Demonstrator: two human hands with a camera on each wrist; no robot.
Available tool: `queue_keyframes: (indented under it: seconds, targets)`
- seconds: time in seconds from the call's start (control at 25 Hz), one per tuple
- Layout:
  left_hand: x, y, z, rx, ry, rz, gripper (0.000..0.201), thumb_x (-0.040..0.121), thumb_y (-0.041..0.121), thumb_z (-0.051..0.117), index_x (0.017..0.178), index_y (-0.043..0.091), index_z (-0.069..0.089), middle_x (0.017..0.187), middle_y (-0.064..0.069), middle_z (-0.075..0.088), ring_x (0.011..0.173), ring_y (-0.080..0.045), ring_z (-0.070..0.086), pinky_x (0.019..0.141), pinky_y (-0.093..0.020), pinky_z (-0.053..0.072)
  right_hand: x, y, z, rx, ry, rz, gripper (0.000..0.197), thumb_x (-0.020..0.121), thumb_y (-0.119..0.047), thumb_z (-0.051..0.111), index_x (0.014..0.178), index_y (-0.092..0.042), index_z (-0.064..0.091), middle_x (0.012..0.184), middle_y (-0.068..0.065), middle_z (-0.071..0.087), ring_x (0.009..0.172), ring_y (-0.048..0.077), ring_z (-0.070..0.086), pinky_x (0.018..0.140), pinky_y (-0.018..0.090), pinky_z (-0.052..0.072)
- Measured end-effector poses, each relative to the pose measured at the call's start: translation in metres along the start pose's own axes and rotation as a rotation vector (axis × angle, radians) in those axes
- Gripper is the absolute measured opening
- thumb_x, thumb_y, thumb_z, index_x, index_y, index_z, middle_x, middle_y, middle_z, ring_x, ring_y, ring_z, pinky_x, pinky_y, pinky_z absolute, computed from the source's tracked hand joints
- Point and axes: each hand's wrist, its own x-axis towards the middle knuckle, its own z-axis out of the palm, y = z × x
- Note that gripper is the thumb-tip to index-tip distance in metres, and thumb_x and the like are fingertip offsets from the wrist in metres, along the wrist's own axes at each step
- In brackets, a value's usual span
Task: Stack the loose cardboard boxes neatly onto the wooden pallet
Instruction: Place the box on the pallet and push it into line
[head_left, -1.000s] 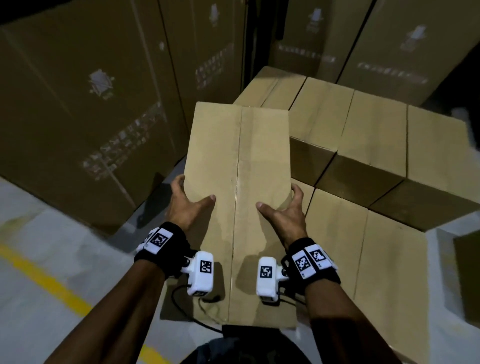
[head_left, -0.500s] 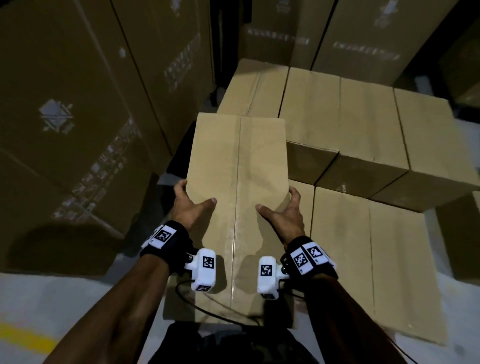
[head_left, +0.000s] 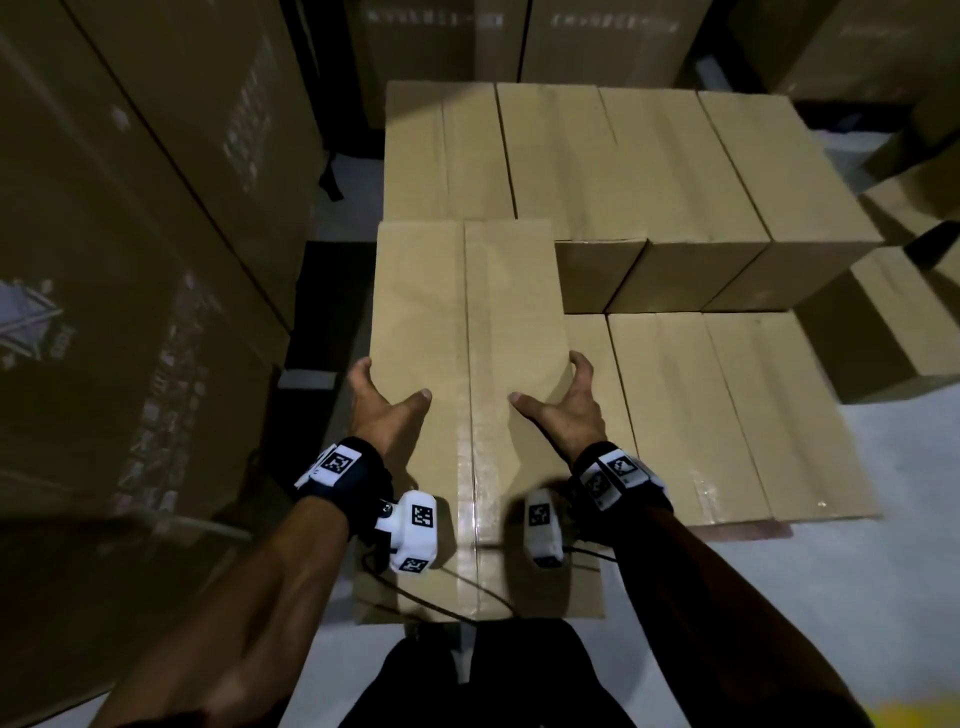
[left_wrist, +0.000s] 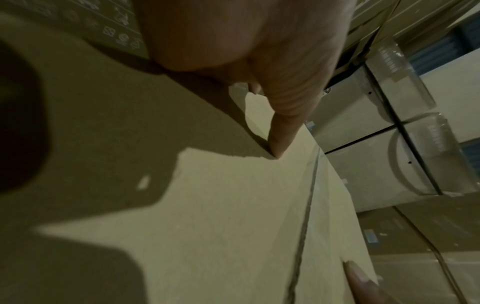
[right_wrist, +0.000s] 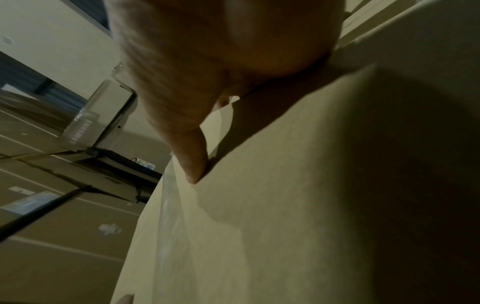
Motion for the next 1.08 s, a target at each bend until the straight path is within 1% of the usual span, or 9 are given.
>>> queue_keyframes:
  seconds: [0.16, 0.32, 0.44, 0.52, 0.6, 0.72, 0.88, 1.0, 1.08]
  targets:
    - [0.014, -0.005, 0.001, 0.004, -0.019, -0.027, 0.091, 0.059, 0.041, 0.077, 0.135, 0.044, 0.026, 0.135, -0.008, 0.052, 0.117, -0.028, 0.056, 0.104, -0.048, 0.047, 0.014, 0.009, 0.013, -0.031, -0.018, 0.034, 0.104, 0.075, -0.047, 0.083, 0.153, -0.04, 0.013, 0.142, 0.008, 0.053, 0.127, 0.034, 0.051, 0.107, 0.039, 0.041]
    - [0.036, -0.015, 0.008, -0.027, 0.009, -0.071, 0.089, 0.064, 0.035, 0.079, 0.136, 0.045, 0.027, 0.13, -0.004, 0.053, 0.114, -0.027, 0.057, 0.103, -0.049, 0.048, 0.044, 0.014, 0.028, -0.054, -0.052, 0.068, 0.107, 0.076, -0.047, 0.083, 0.154, -0.042, 0.01, 0.148, 0.01, 0.048, 0.133, 0.037, 0.047, 0.112, 0.045, 0.038]
    - [0.05, -0.02, 0.013, -0.013, 0.016, -0.076, 0.086, 0.074, 0.026, 0.079, 0.141, 0.039, 0.026, 0.13, -0.004, 0.053, 0.115, -0.026, 0.056, 0.104, -0.048, 0.047, 0.063, 0.02, 0.035, -0.049, -0.06, 0.047, 0.109, 0.077, -0.043, 0.084, 0.156, -0.039, 0.009, 0.155, 0.008, 0.042, 0.14, 0.037, 0.041, 0.115, 0.044, 0.034]
    - [0.06, -0.024, 0.017, -0.029, 0.019, -0.08, 0.085, 0.076, 0.022, 0.078, 0.142, 0.037, 0.026, 0.131, -0.008, 0.054, 0.117, -0.027, 0.056, 0.105, -0.049, 0.046, 0.076, 0.024, 0.039, -0.04, -0.073, 0.017, 0.109, 0.077, -0.042, 0.084, 0.158, -0.037, 0.01, 0.158, 0.007, 0.038, 0.143, 0.036, 0.037, 0.117, 0.043, 0.033]
    - [0.067, -0.027, 0.019, -0.015, 0.021, -0.092, 0.087, 0.074, 0.024, 0.079, 0.142, 0.038, 0.026, 0.134, -0.009, 0.053, 0.118, -0.028, 0.055, 0.105, -0.05, 0.046, 0.085, 0.03, 0.041, -0.043, -0.087, -0.005, 0.109, 0.078, -0.043, 0.083, 0.158, -0.037, 0.01, 0.158, 0.008, 0.038, 0.143, 0.036, 0.036, 0.117, 0.044, 0.033]
    - [0.075, -0.031, 0.023, -0.017, 0.014, -0.105, 0.089, 0.071, 0.026, 0.079, 0.141, 0.039, 0.026, 0.128, -0.005, 0.056, 0.115, -0.026, 0.058, 0.103, -0.05, 0.047, 0.095, 0.037, 0.044, -0.041, -0.107, -0.02, 0.108, 0.078, -0.044, 0.083, 0.158, -0.037, 0.01, 0.155, 0.01, 0.041, 0.141, 0.037, 0.039, 0.114, 0.042, 0.034]
    - [0.085, -0.034, 0.026, -0.001, 0.029, -0.097, 0.086, 0.078, 0.022, 0.077, 0.144, 0.037, 0.023, 0.128, -0.006, 0.055, 0.114, -0.025, 0.057, 0.103, -0.047, 0.048, 0.108, 0.04, 0.049, -0.043, -0.098, -0.036, 0.107, 0.077, -0.044, 0.083, 0.157, -0.036, 0.012, 0.148, 0.012, 0.048, 0.134, 0.035, 0.047, 0.105, 0.033, 0.037]
    - [0.091, -0.035, 0.028, -0.006, 0.036, -0.084, 0.086, 0.081, 0.019, 0.076, 0.146, 0.033, 0.022, 0.128, -0.007, 0.054, 0.114, -0.026, 0.056, 0.103, -0.044, 0.047, 0.114, 0.042, 0.054, -0.05, -0.075, -0.046, 0.107, 0.076, -0.044, 0.084, 0.157, -0.036, 0.015, 0.141, 0.016, 0.054, 0.128, 0.037, 0.052, 0.103, 0.034, 0.043]
    - [0.094, -0.035, 0.029, 0.013, 0.033, -0.091, 0.086, 0.082, 0.017, 0.076, 0.148, 0.03, 0.021, 0.128, -0.007, 0.051, 0.116, -0.027, 0.054, 0.103, -0.043, 0.046, 0.117, 0.044, 0.057, -0.045, -0.067, -0.057, 0.106, 0.076, -0.04, 0.085, 0.157, -0.033, 0.017, 0.137, 0.016, 0.057, 0.125, 0.036, 0.054, 0.1, 0.032, 0.045]
